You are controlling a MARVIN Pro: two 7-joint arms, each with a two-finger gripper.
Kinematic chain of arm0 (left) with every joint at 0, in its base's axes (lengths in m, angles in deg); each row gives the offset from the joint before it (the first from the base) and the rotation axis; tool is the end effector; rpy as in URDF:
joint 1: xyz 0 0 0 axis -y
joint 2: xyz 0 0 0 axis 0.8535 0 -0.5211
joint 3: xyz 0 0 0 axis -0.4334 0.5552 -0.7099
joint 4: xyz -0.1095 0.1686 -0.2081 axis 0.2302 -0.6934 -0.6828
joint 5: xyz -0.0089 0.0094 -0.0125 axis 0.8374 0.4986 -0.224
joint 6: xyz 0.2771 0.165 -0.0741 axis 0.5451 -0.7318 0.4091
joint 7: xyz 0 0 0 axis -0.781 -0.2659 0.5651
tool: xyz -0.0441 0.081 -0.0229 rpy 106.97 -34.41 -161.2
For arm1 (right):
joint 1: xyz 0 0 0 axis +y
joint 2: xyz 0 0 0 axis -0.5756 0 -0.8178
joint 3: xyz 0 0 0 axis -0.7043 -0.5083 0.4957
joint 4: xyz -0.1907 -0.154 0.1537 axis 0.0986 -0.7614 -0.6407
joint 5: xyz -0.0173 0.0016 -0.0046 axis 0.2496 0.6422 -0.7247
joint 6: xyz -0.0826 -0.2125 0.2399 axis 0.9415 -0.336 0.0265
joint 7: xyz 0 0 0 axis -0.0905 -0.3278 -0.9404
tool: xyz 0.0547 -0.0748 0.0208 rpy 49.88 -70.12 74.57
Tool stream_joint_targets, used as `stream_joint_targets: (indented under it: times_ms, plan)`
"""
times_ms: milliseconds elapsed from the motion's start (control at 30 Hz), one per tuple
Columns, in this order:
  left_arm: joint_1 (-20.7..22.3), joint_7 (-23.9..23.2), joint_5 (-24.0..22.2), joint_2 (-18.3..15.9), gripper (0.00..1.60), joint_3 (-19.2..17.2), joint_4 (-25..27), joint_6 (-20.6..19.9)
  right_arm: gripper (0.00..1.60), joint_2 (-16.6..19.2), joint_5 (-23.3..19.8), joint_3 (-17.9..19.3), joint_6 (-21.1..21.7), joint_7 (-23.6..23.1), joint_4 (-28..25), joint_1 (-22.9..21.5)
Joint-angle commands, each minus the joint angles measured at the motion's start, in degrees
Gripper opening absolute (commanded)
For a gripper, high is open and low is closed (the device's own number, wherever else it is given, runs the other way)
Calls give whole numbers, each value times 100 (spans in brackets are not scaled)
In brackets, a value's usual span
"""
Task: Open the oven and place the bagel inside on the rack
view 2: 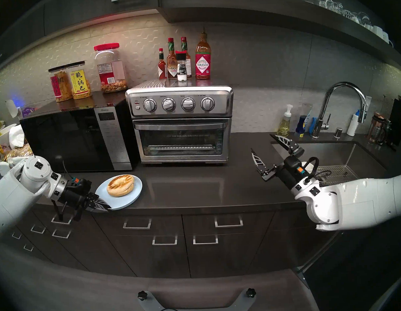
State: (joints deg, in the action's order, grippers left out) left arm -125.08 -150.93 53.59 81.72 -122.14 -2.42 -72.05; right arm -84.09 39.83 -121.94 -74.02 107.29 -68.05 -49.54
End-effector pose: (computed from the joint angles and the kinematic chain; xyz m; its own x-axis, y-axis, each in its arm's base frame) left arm 0.4190 0.1936 -0.2014 0.0647 -0.7805 0.6219 -0.9736 -0.1861 -0.1324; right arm 0.4120 -0.1185 -0.1942 -0.5032 0.3772 0.7775 0.2234 -0.8123 0.5387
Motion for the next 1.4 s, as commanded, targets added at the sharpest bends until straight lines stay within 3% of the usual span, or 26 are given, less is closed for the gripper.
stream_joint_targets:
  times_ms: [0, 267, 467, 533, 700, 1167, 1200, 1233, 1367]
  plan:
    - [-242, 87, 37, -208, 0, 5, -99, 22, 160, -9, 14, 65, 6, 10, 6, -85]
    - [-185, 127, 22, -243, 0, -19, -289, 94, 160, -8, 14, 66, 7, 10, 5, -85]
    - [-53, 62, -40, -331, 0, -113, -226, -23, 160, -8, 14, 67, 7, 10, 5, -85]
    - [-17, 35, -251, -312, 0, -246, -257, -81, 160, -8, 14, 67, 6, 9, 5, -85]
    - [271, -124, -135, -354, 0, -276, -196, -225, 160, -9, 12, 66, 5, 9, 6, -84]
    - [628, -266, 192, 210, 0, 37, -570, -317, 160, -7, 14, 68, 7, 9, 5, -84]
    - [610, -250, 191, 221, 11, 43, -572, -334, 160, -7, 14, 68, 8, 9, 5, -84]
    - [623, -313, 181, 239, 154, 62, -607, -339, 160, -7, 14, 68, 8, 9, 5, -84]
    - [556, -205, 168, 210, 160, 6, -591, -308, 160, -7, 14, 68, 8, 8, 5, -84]
